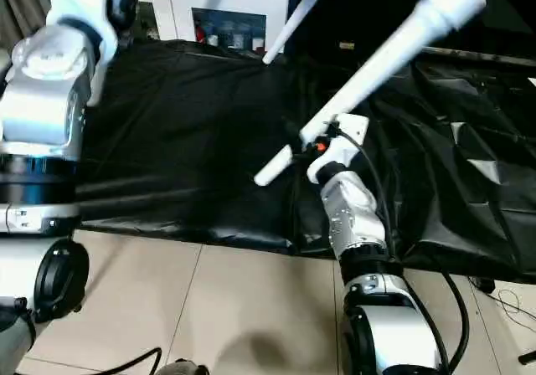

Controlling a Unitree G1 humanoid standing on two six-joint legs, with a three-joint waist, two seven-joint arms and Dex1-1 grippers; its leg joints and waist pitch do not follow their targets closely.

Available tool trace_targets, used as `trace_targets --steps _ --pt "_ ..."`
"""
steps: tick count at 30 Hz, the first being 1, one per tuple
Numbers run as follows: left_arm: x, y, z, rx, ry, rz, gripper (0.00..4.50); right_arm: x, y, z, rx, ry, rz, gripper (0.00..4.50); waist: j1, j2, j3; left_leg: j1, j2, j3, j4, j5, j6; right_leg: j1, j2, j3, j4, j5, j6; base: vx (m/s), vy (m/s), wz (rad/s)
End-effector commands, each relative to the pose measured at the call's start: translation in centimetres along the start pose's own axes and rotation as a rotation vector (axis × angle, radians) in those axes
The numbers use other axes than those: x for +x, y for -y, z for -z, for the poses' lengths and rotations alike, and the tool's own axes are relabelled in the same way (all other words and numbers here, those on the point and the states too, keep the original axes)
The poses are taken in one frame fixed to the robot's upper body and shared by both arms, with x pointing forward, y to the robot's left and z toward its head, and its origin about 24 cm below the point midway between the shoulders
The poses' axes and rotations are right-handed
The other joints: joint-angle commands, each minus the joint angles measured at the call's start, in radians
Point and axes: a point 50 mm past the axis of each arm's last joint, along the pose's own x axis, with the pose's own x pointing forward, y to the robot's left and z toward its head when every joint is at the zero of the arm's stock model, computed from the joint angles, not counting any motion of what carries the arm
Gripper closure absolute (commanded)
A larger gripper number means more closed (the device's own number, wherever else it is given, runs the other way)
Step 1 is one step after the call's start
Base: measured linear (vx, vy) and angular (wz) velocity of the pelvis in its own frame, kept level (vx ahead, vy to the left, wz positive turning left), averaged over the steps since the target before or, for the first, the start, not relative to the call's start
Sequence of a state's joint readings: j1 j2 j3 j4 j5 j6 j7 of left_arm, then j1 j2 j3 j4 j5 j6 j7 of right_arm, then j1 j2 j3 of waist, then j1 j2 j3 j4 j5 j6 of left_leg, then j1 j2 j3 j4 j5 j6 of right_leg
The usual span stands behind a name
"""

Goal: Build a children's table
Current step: Flip table

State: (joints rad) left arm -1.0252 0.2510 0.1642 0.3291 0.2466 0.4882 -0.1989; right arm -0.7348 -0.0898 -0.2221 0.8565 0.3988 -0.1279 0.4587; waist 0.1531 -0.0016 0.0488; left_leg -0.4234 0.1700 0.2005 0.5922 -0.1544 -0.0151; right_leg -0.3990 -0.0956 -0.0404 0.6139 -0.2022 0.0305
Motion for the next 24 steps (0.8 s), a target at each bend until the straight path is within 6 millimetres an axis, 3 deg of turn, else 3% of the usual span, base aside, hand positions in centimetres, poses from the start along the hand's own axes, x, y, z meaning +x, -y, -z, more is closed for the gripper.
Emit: trace_targets --steps 1,6,10,14,20,24 --pt "0.2 1.4 0.8 -0.038 -0.036 0.058 2.65 0.5 -0.7 -0.6 -0.006 0.029 -0.046 1.34 -0.009 -0.001 -0.076 0.048 0.058 -0.027 -0.070 -0.173 0.024 0.028 -0.053 0.026 -0.054 -0.007 -0.243 0.000 0.000 0.00" --pt "0.1 1.6 0.9 -0.015 -0.020 0.069 2.72 0.6 -0.5 -1.0 -0.024 0.046 -0.054 1.70 -0.007 -0.003 -0.079 0.043 0.057 -0.025 -0.060 -0.112 0.055 0.031 -0.052 0.023 -0.044 0.077 -0.264 0.000 0.000 0.00" --pt "0.0 1.8 1.1 0.001 -0.011 0.076 2.75 0.7 -0.3 -1.3 -0.042 0.051 -0.054 2.05 -0.008 -0.004 -0.079 0.041 0.057 -0.025 -0.057 -0.101 0.070 0.032 -0.052 0.022 -0.041 0.087 -0.271 0.000 0.000 0.00" --pt "-0.3 1.7 1.7 0.009 -0.007 0.082 2.77 0.6 -0.1 -1.7 -0.119 0.055 -0.055 2.34 -0.010 -0.006 -0.077 0.042 0.058 -0.024 -0.059 -0.120 0.062 0.030 -0.053 0.021 -0.044 0.045 -0.272 0.000 0.000 0.00" --pt "-1.6 1.8 4.8 -0.021 -0.013 0.115 2.80 -0.1 0.1 -2.9 -0.310 0.091 -0.073 2.76 -0.012 -0.010 -0.079 0.039 0.056 -0.023 -0.055 -0.108 0.063 0.032 -0.053 0.021 -0.042 0.060 -0.264 0.000 0.000 0.00" --pt "-2.4 1.8 6.2 -0.024 -0.027 0.123 2.81 -0.5 0.4 -3.4 -0.340 0.103 -0.061 2.88 -0.014 -0.009 -0.079 0.043 0.060 -0.024 -0.055 -0.106 0.066 0.029 -0.049 0.021 -0.041 0.056 -0.259 0.000 0.000 0.00"
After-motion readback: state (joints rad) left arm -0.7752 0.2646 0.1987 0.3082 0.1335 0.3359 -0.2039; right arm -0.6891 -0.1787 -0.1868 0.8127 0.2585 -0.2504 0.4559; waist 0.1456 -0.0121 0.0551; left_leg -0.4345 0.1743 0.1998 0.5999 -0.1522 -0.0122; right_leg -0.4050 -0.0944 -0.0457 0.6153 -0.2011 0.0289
